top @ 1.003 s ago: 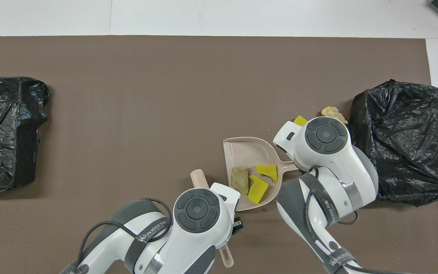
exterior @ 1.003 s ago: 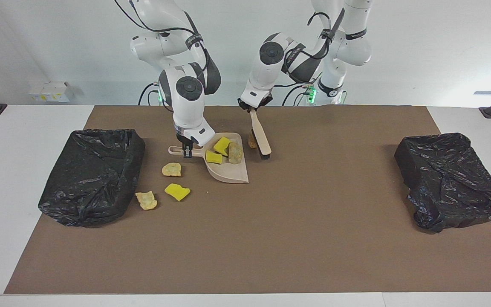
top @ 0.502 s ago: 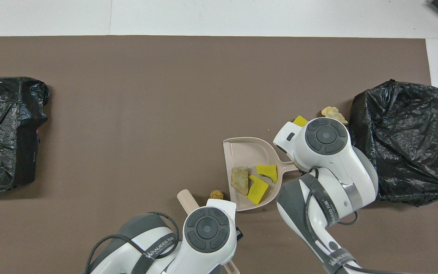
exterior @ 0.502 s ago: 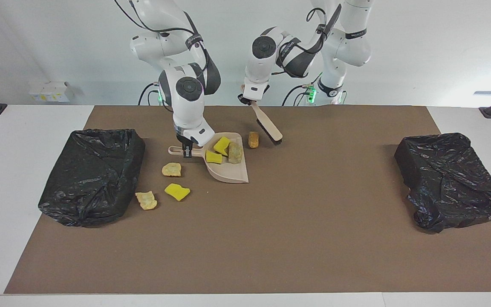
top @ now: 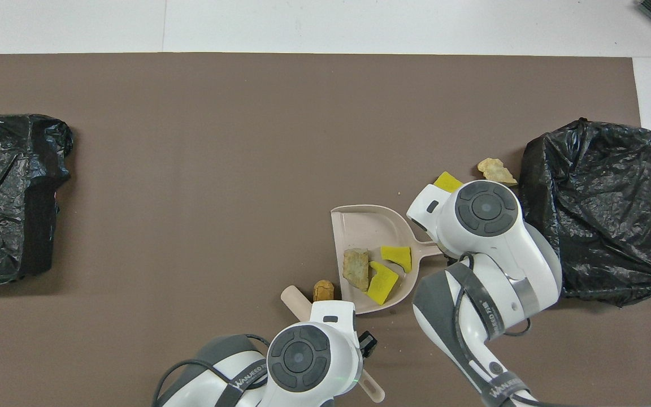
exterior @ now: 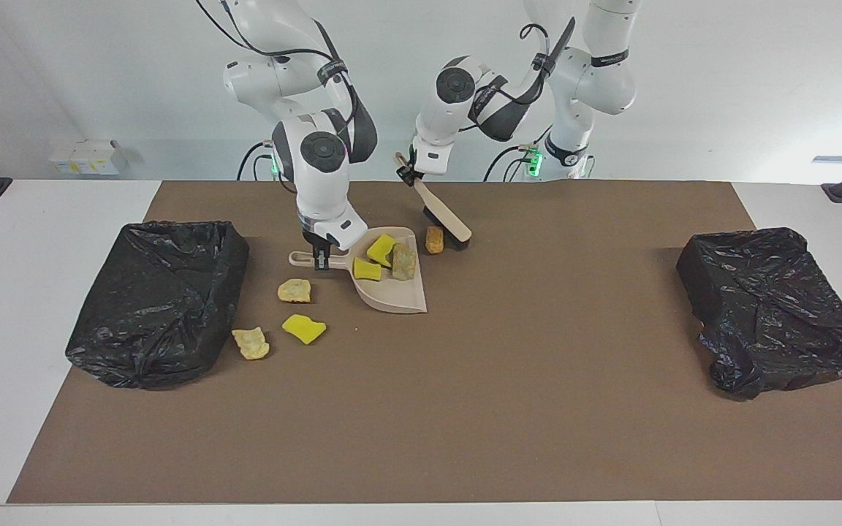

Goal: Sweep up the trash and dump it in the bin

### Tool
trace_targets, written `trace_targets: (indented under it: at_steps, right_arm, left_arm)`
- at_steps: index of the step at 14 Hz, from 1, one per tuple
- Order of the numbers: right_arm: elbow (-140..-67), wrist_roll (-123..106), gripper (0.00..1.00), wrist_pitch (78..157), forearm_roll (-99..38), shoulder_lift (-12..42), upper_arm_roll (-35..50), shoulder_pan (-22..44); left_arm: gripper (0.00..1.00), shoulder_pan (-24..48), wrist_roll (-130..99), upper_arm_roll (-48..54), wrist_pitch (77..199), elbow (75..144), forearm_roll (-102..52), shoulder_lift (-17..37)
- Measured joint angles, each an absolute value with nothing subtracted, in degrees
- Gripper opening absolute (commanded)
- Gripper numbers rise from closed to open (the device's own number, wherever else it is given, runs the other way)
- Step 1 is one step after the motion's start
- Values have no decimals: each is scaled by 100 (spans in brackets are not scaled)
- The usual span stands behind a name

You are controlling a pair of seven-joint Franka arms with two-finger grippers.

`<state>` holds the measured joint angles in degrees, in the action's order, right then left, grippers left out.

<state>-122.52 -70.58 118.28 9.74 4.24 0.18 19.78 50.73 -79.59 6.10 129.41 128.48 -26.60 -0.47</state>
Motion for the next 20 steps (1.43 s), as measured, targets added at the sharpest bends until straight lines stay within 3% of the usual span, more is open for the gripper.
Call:
trace_targets:
  at_steps: [8, 20]
  right_arm:
    - [-12300, -7021, 0, 11945, 974, 423, 18, 1980]
    - [-12418, -6877, 0, 12093, 675, 423, 16, 1907]
  left_arm:
    - [0, 5085, -7564, 663, 14239, 12601, -2682, 338]
    - [0, 5172, -5903, 1163, 13909, 12348, -2680, 449]
